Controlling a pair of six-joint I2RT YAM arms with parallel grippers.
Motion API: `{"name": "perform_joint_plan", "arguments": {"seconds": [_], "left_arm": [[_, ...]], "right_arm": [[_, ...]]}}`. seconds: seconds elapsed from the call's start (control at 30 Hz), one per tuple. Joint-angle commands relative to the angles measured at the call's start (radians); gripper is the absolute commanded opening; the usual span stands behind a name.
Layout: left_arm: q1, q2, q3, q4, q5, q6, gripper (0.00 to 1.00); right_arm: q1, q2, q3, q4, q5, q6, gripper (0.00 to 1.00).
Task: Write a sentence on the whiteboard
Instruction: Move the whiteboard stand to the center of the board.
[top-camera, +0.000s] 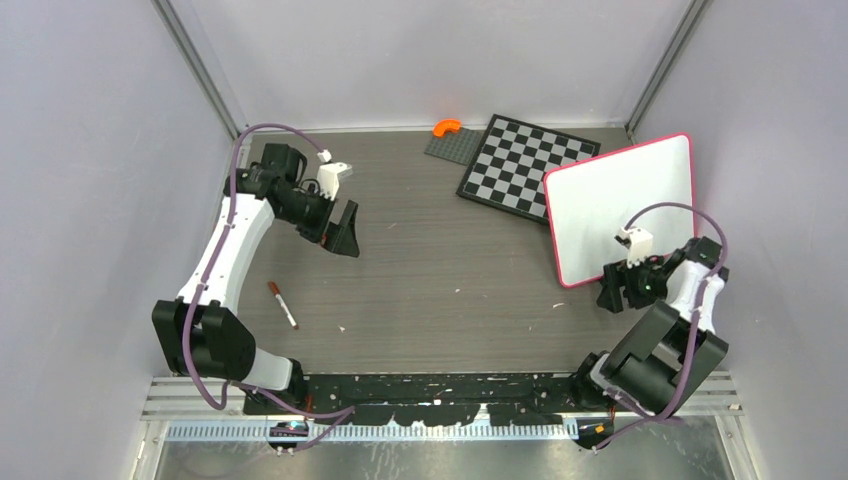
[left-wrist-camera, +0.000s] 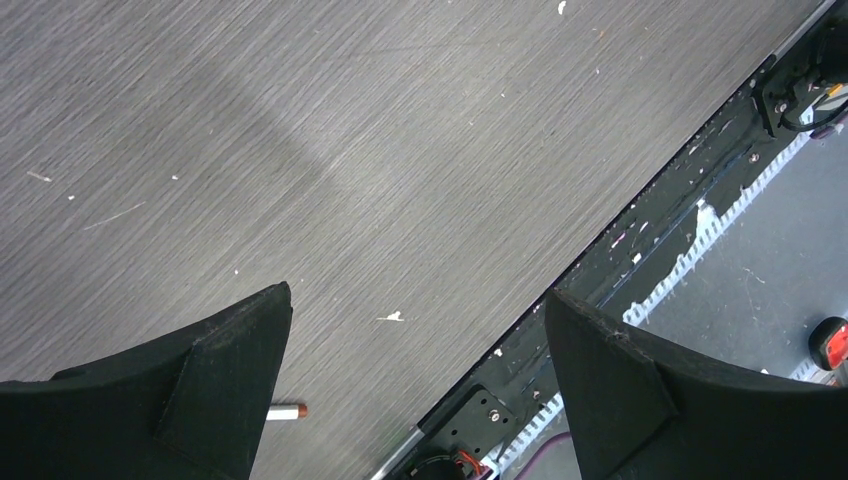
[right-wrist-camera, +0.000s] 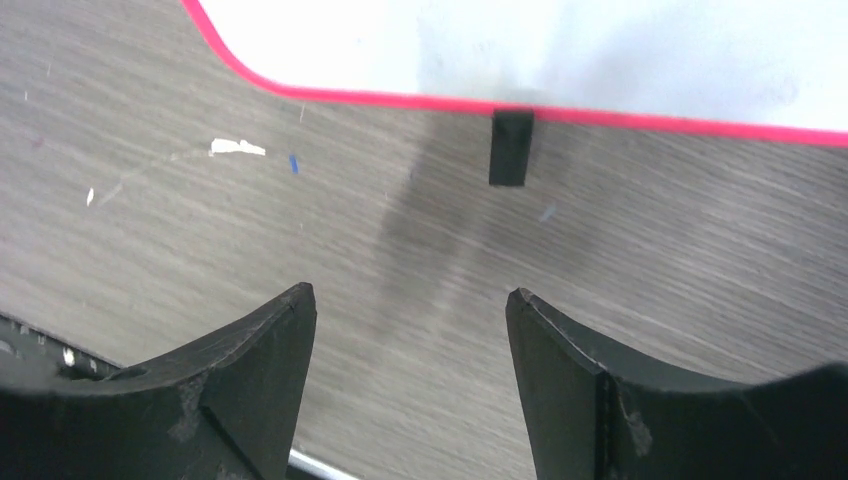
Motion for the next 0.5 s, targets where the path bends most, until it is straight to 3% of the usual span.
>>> {"name": "perform_joint_plan", "arguments": {"seconds": [0.0, 0.23, 0.47], "left_arm": [[-0.003, -0.035, -0.003, 0.037, 0.043, -0.009, 1.00], [-0.003, -0.064, -0.035, 0.053, 0.040, 0.013, 1.00], [-0.003, -0.064, -0.069, 0.077, 0.028, 0.034, 1.00]], "right_arm": [[0.085, -0.059, -0.061, 0.258, 0.041, 0.265, 0.75], [0.120, 0.073, -0.006, 0.339, 0.169, 0.359, 0.74], [0.158, 0.152, 0.038, 0.377, 0.174, 0.392, 0.73]]}}
